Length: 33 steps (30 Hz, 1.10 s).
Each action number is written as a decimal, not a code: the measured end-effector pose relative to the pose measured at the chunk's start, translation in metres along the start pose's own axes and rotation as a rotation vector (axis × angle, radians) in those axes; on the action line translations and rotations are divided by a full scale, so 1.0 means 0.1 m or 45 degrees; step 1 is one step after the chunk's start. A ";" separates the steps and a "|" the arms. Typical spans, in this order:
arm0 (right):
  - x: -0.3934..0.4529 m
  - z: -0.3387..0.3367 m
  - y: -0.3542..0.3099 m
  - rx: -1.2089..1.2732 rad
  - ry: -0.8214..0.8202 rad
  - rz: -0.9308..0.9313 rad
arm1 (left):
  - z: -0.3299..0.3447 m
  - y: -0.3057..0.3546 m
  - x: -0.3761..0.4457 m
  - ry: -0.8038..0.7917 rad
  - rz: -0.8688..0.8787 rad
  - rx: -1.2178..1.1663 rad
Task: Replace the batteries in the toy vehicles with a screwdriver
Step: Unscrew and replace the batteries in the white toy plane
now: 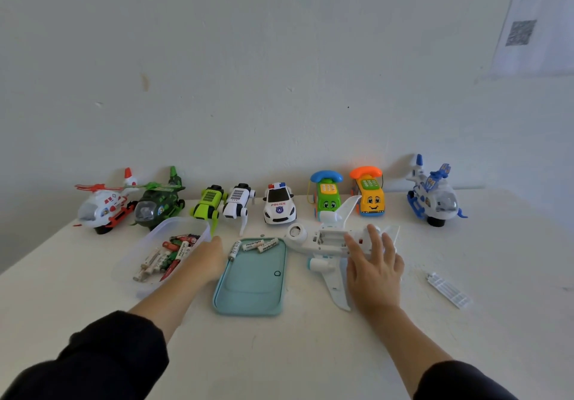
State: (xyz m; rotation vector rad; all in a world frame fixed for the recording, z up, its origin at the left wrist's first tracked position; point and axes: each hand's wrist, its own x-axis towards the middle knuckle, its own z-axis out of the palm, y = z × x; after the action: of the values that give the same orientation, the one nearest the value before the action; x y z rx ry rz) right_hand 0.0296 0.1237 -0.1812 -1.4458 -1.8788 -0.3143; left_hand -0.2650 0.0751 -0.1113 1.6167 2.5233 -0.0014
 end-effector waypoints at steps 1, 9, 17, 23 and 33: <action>0.00 0.00 0.00 0.004 0.002 0.009 | 0.02 0.00 0.00 -0.003 -0.008 0.001; 0.02 0.04 0.00 0.062 0.068 0.061 | 0.04 0.48 0.05 0.447 0.398 0.110; 0.02 0.01 0.02 0.075 0.137 0.167 | 0.30 0.84 0.18 0.505 0.425 0.257; 0.06 -0.04 0.05 0.235 0.142 0.191 | 0.08 1.00 0.03 0.613 0.103 -1.022; 0.08 -0.05 0.10 0.353 0.136 0.159 | -0.09 1.71 -0.27 0.227 0.281 -1.403</action>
State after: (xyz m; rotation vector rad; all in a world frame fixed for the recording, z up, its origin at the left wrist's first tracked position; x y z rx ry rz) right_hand 0.0403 0.1299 -0.1744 -1.3225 -1.6644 -0.0655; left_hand -0.1004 0.1229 -0.0862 1.3562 1.7718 1.3215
